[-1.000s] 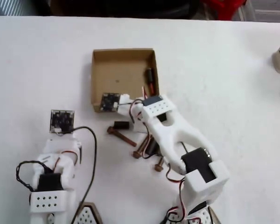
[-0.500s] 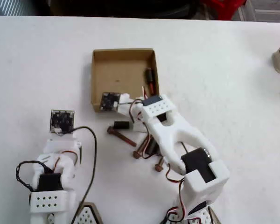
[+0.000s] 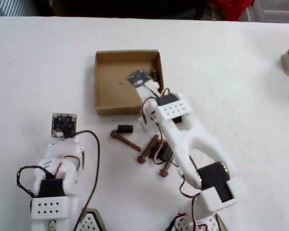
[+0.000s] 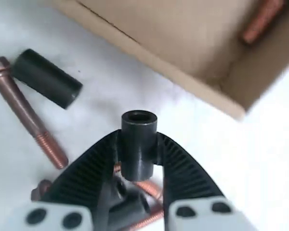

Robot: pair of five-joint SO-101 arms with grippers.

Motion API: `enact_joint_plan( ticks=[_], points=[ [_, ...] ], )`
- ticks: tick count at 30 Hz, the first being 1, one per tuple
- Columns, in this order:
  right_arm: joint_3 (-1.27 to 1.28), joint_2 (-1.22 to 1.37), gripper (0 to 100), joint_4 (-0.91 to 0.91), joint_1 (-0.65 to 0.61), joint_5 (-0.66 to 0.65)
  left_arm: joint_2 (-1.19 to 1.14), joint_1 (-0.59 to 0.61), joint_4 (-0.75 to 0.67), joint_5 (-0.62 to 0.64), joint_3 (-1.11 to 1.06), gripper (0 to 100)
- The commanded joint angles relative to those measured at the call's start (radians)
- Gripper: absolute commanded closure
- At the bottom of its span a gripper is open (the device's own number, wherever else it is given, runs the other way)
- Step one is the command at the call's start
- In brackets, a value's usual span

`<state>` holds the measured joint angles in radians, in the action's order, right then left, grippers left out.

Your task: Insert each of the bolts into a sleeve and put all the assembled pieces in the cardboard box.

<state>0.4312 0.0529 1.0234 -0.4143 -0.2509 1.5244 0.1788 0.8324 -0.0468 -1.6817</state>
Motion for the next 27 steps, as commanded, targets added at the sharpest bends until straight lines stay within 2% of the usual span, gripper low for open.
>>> enact_joint_plan(
  ticks=[1,8,10,14,20,27],
  points=[
    [-0.021,-0.061,98.1,0.071,0.053,0.077,0.013,0.007,-0.005,-0.006,0.008,97],
    [-0.018,-0.065,98.1,0.153,0.166,0.146,0.007,-0.036,0.002,0.011,0.02,97],
    [-0.017,-0.064,98.1,0.153,0.189,0.146,0.007,-0.076,-0.003,0.068,0.021,97],
    [-0.017,-0.056,98.1,0.147,0.197,0.146,0.005,-0.101,0.011,0.13,0.074,97],
    [-0.014,-0.056,98.1,0.136,0.197,0.146,0.005,-0.11,0.146,0.206,0.25,98],
    [0.011,-0.056,98.1,0.097,0.214,0.146,-0.053,-0.239,0.187,0.255,0.322,98]
  ],
)
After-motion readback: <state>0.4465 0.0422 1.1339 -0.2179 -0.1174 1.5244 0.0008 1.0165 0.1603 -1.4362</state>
